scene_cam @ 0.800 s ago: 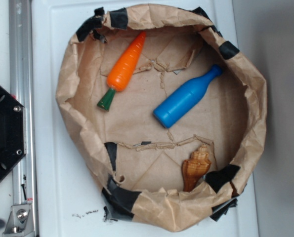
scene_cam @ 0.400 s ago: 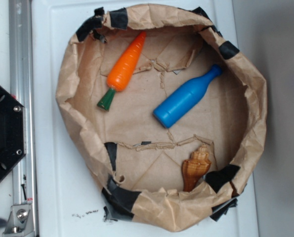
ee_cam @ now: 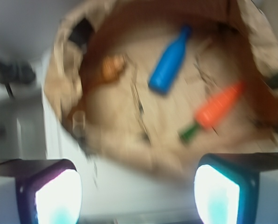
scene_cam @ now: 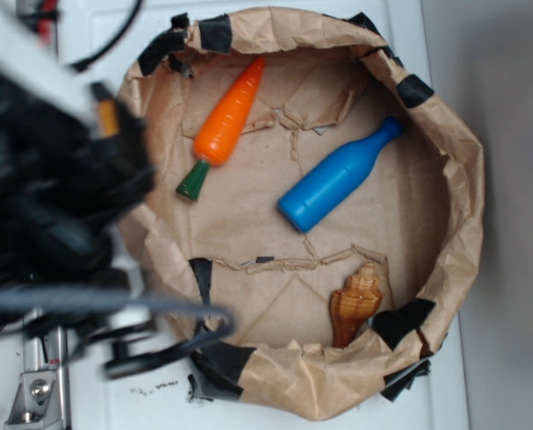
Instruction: Grab the blue bottle.
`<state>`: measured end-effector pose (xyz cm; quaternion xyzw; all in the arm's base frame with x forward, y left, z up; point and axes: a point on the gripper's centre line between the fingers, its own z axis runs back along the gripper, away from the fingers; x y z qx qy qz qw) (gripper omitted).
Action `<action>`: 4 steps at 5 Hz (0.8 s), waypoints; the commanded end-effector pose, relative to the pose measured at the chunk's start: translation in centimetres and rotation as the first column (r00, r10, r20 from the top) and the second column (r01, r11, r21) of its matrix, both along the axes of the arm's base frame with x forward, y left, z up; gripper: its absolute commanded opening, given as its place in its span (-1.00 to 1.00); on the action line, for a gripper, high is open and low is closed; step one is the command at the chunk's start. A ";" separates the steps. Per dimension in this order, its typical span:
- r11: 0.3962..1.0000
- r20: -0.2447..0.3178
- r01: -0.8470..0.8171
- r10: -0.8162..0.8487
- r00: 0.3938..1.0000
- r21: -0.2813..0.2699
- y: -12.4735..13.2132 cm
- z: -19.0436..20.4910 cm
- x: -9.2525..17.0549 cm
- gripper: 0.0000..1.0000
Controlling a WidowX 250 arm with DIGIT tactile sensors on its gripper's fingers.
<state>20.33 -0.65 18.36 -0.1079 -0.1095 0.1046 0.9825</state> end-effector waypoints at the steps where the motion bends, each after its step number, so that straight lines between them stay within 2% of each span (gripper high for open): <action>1: 0.985 0.001 -0.164 0.164 0.986 -0.049 2.8 -3.6 6.1 1.00; 2: 0.968 -0.051 -0.251 0.252 0.966 0.020 3.9 -8.2 7.5 1.00; 3: 0.961 -0.081 -0.262 0.269 0.960 0.088 5.0 -11.4 9.4 1.00; 4: 0.958 -0.065 -0.200 0.217 0.974 0.206 4.9 -12.3 11.5 -1.00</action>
